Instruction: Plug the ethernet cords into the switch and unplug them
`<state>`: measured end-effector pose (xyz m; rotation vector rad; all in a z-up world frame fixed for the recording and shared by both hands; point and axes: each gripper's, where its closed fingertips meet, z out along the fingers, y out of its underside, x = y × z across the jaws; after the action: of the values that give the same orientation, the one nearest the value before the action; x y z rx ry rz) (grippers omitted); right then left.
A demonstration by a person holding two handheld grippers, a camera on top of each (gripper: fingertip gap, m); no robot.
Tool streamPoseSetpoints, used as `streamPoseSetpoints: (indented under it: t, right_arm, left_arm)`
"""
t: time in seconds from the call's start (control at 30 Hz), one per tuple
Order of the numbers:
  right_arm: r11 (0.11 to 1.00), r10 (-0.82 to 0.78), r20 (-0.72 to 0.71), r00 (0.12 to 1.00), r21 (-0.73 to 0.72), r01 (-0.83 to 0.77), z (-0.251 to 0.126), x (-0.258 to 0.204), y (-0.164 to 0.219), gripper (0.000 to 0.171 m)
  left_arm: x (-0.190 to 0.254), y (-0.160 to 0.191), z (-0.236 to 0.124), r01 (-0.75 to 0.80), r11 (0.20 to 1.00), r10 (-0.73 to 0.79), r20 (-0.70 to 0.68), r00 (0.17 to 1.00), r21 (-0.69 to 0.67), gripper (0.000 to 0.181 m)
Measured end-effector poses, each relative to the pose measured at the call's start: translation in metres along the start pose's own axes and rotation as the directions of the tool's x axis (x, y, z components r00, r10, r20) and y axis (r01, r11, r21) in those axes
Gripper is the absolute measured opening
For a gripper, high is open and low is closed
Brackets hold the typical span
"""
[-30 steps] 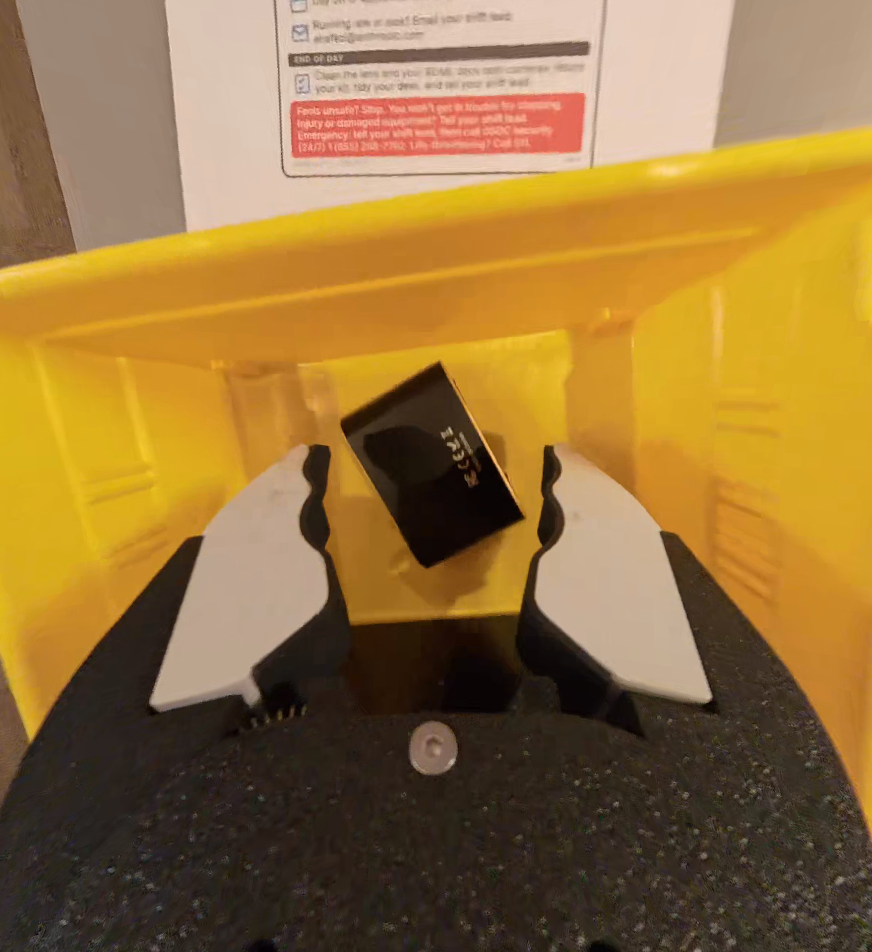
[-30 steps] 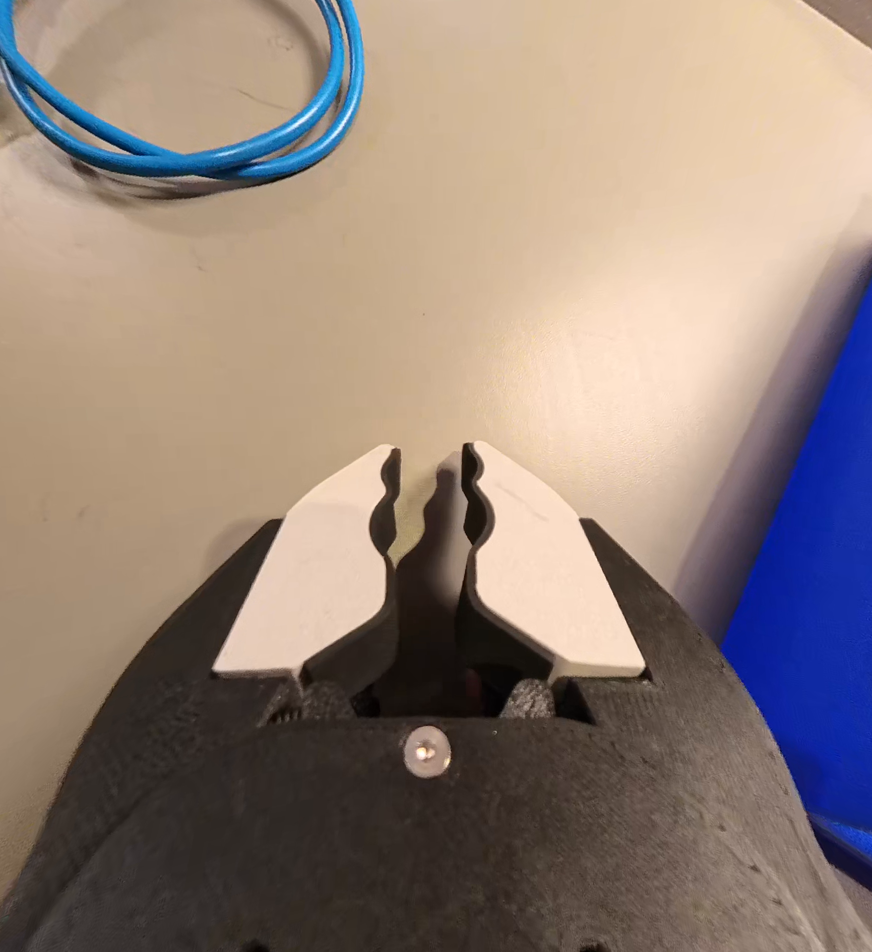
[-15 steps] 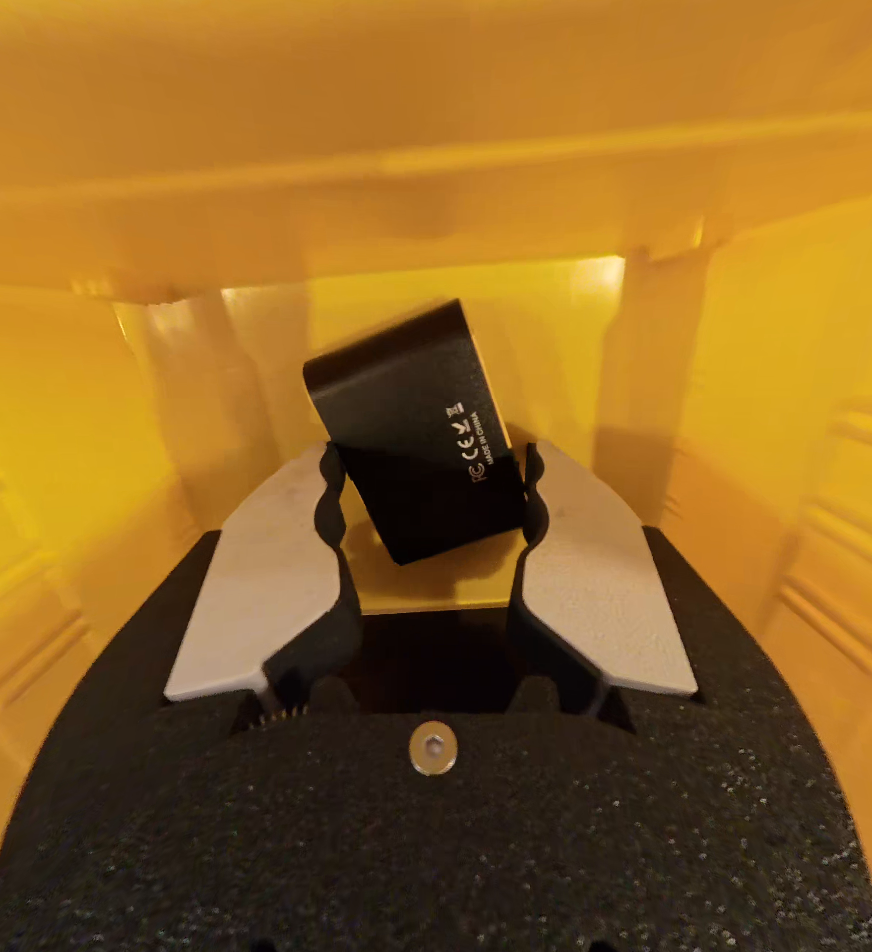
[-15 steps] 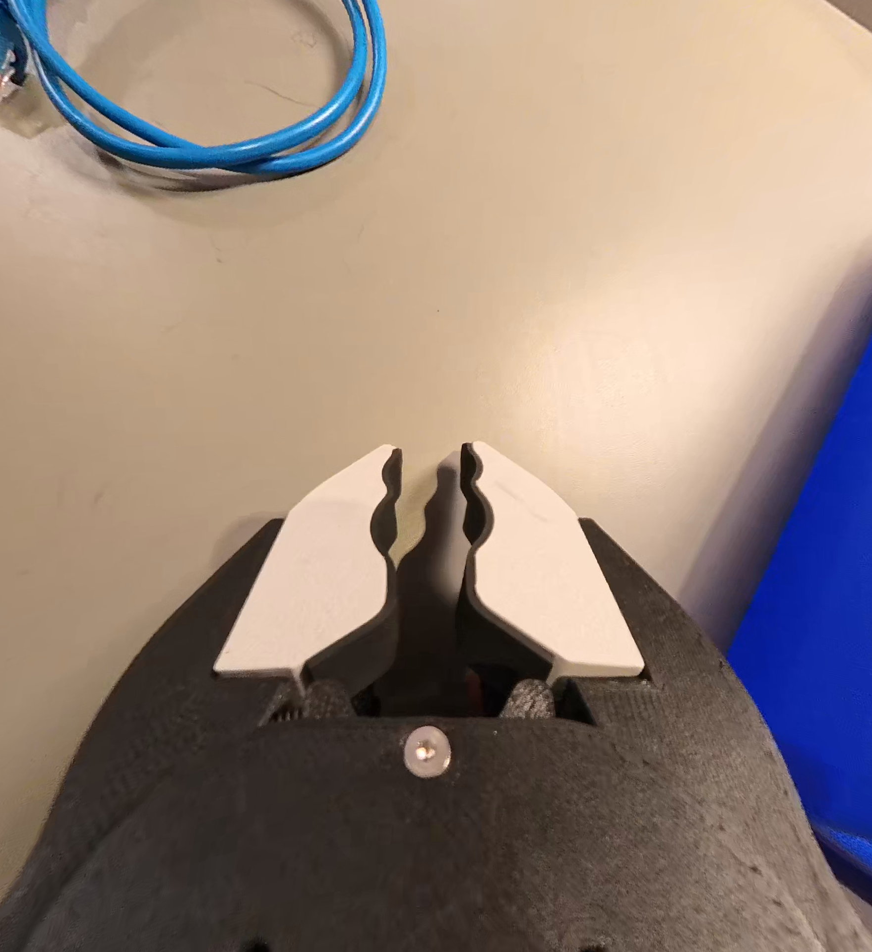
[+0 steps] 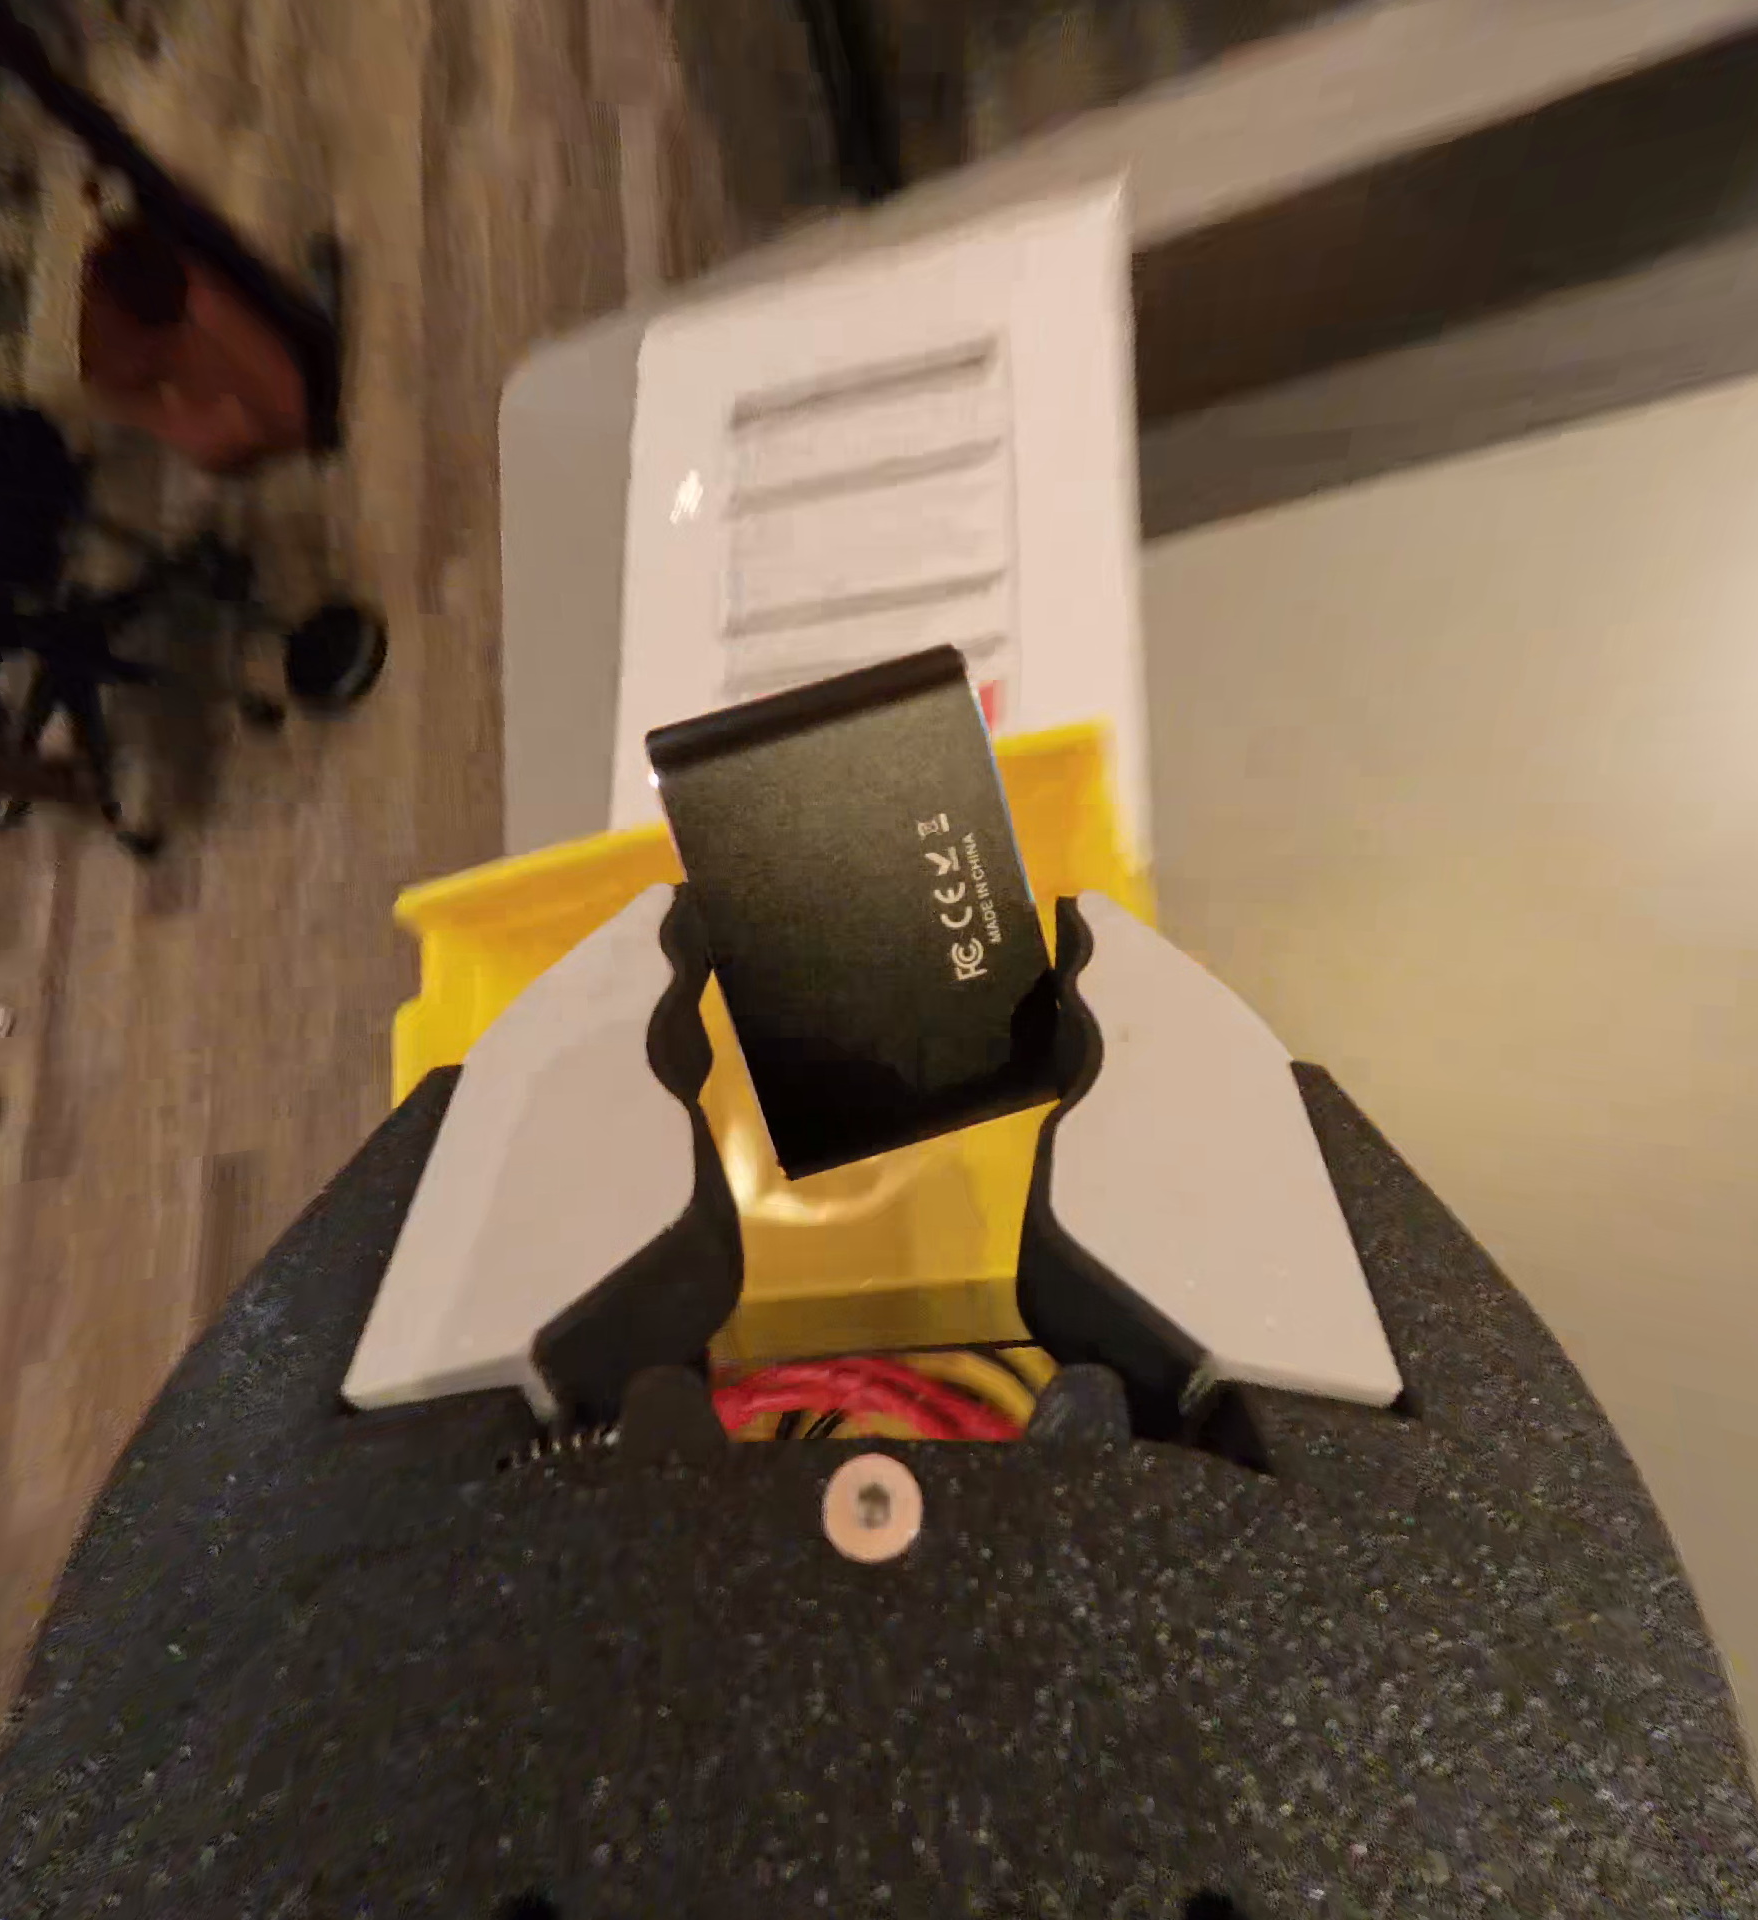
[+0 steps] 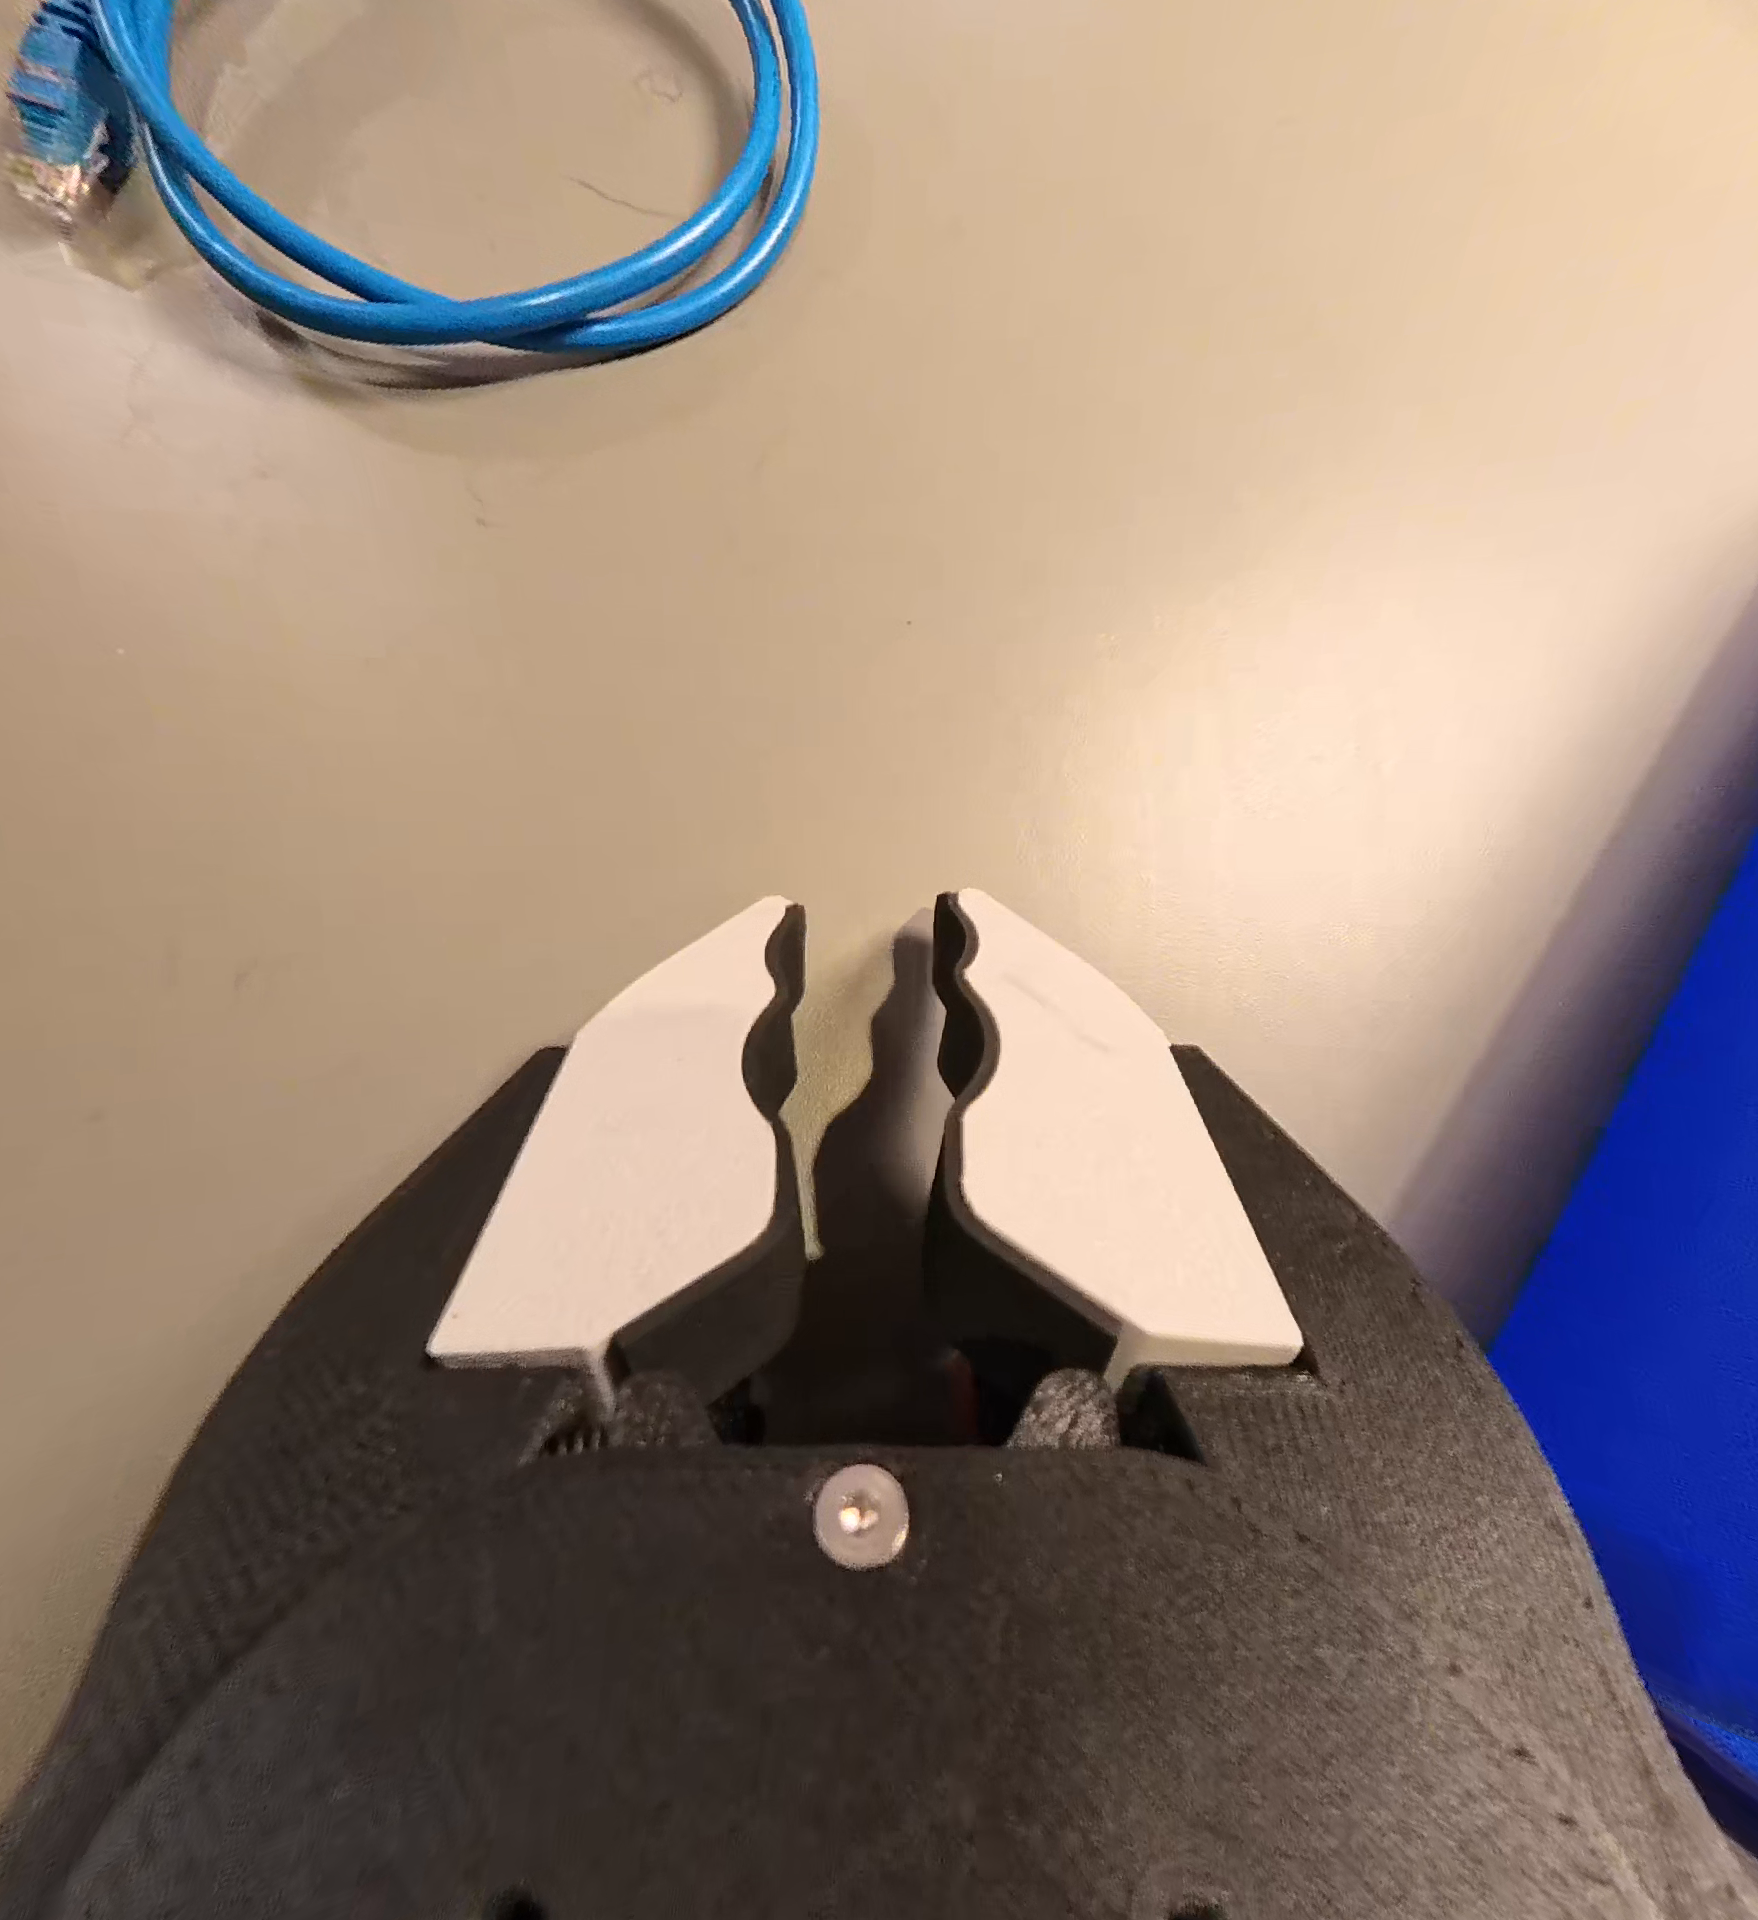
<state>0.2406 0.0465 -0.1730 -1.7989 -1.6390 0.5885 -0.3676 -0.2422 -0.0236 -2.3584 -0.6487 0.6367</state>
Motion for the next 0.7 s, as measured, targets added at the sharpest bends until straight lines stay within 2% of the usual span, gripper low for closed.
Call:
streamPoseSetpoints:
  t: [0.13, 0.2, 0.27, 0.37, 0.5, 0.63, 0.7]
  right_arm:
    - [1.0, -0.022, -0.02, 1.0, 0.002, 0.022, 0.001, 0.001, -0.002, 0.024]
    - [0.999, -0.03, -0.032, 0.999, 0.016, 0.03, 0.001, 0.002, -0.005, 0.024]
    - [0.998, -0.041, -0.05, 0.998, 0.053, 0.044, -0.001, 0.002, -0.011, 0.024]
    - [0.99, -0.06, -0.04, 0.997, 0.125, 0.065, -0.004, -0.004, -0.025, 0.025]
    - [0.969, -0.134, -0.037, 0.99, 0.205, 0.139, -0.003, -0.013, -0.059, 0.026]
    - [0.929, -0.209, 0.016, 0.978, 0.315, 0.193, 0.006, -0.035, -0.114, 0.029]
    - [0.901, -0.252, 0.046, 0.967, 0.375, 0.217, 0.013, -0.049, -0.145, 0.03]
  left_arm:
    - [0.101, -0.054, -0.049, -0.017, 0.946, 0.1, -0.24, 0.966, 0.325, 0.065]
    - [0.162, -0.067, -0.067, 0.013, 0.895, 0.174, -0.376, 0.91, 0.446, 0.064]
    - [0.216, -0.073, -0.075, 0.098, 0.853, 0.211, -0.512, 0.833, 0.512, 0.064]
    - [0.288, -0.072, -0.068, 0.257, 0.833, 0.226, -0.725, 0.651, 0.491, 0.064]
    - [0.358, -0.054, -0.043, 0.377, 0.872, 0.162, -0.91, 0.381, 0.313, 0.064]
    - [0.385, -0.039, -0.044, 0.439, 0.872, 0.129, -0.966, 0.224, 0.218, 0.064]
    - [0.388, -0.035, -0.049, 0.453, 0.865, 0.139, -0.971, 0.196, 0.215, 0.064]
